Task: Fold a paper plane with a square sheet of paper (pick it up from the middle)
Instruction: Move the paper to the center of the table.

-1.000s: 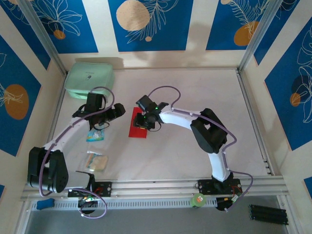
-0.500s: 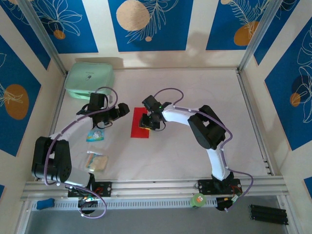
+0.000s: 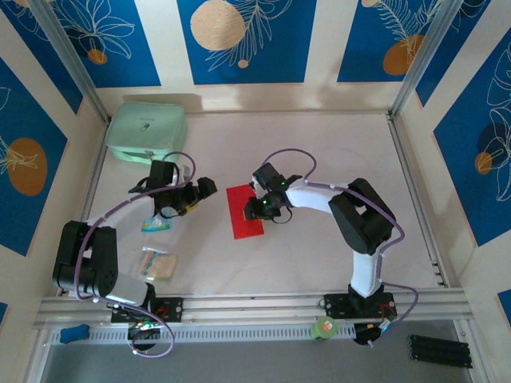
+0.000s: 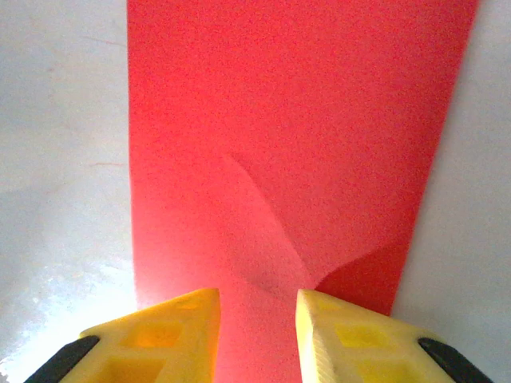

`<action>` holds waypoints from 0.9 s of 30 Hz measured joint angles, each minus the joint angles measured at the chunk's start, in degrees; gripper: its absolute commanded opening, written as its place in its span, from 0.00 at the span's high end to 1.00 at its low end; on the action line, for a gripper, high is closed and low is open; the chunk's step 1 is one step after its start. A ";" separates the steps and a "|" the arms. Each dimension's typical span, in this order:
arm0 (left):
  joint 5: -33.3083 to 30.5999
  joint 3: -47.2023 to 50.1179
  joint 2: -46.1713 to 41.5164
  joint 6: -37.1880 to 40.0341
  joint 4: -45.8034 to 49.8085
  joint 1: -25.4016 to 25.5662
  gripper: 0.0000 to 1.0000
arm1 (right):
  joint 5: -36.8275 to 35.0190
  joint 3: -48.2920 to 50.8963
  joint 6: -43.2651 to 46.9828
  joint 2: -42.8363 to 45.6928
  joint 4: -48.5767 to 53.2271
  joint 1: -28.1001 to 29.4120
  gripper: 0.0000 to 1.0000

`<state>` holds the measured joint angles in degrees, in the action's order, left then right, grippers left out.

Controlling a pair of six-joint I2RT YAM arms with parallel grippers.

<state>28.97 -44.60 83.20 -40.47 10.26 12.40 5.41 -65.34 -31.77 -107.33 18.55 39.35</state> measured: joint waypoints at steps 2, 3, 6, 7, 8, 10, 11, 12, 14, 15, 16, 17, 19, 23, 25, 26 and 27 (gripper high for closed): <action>0.00 1.44 -0.42 -1.18 0.07 1.33 0.01 | -0.33 0.13 -2.12 1.40 -1.22 0.04 0.69; -0.04 2.05 -0.68 -1.75 0.11 2.36 0.01 | -0.81 0.13 -3.85 2.16 -1.75 0.04 0.69; -0.26 3.13 -1.42 -3.56 -0.07 5.79 0.00 | -2.45 0.13 -9.92 3.67 -3.19 0.04 0.71; -0.52 3.30 -1.62 -4.26 -0.13 6.84 0.00 | -2.86 0.13 -11.80 3.74 -3.56 0.04 0.72; -0.83 3.43 -1.77 -4.81 -0.28 8.15 0.01 | -3.34 0.17 -13.44 3.72 -3.89 0.04 0.73; -1.42 3.52 -1.77 -5.77 -0.72 10.40 0.03 | -3.93 0.24 -15.76 3.56 -3.78 0.04 0.76; -1.84 3.54 -1.77 -6.25 -0.92 11.52 0.04 | -4.11 0.22 -16.59 3.37 -3.76 0.04 0.78; -2.23 3.52 -1.75 -6.67 -1.11 12.57 0.05 | -4.22 0.22 -17.29 3.13 -3.74 0.04 0.79; -2.78 3.52 -1.60 -7.54 -1.44 14.19 0.09 | -4.55 0.22 -18.38 2.43 -3.43 0.02 0.80; -3.13 3.52 -1.33 -8.00 -1.60 14.86 0.11 | -4.87 0.22 -18.91 1.97 -3.17 0.02 0.80; -3.34 3.52 -1.05 -8.59 -1.77 15.37 0.14 | -5.03 0.22 -19.32 1.55 -2.91 0.02 0.81; -3.58 3.52 -0.52 -9.22 -2.10 15.93 0.17 | -5.22 0.22 -19.63 1.11 -2.64 0.02 0.81; -3.76 3.54 0.46 -10.40 -2.64 16.52 0.23 | -5.44 0.22 -20.00 0.26 -2.21 0.00 0.81; -3.76 3.56 2.54 -12.72 -4.04 17.16 0.34 | -5.44 0.20 -20.59 -1.38 -1.36 -0.02 0.81; -3.76 3.56 3.30 -13.49 -4.26 17.40 0.39 | -5.31 0.07 -20.81 -1.64 -1.11 -0.13 0.81; -3.78 3.56 3.76 -13.79 -4.37 17.46 0.42 | -5.42 -0.20 -20.87 -1.66 -1.09 -0.13 0.81; -3.80 3.56 4.20 -14.03 -4.46 17.53 0.44 | -5.44 -0.22 -21.03 -1.70 -1.07 -0.17 0.81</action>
<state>25.17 -41.04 87.39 -54.50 5.80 29.93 -0.03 -65.56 -52.80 -109.03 17.47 39.18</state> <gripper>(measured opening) 0.599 0.191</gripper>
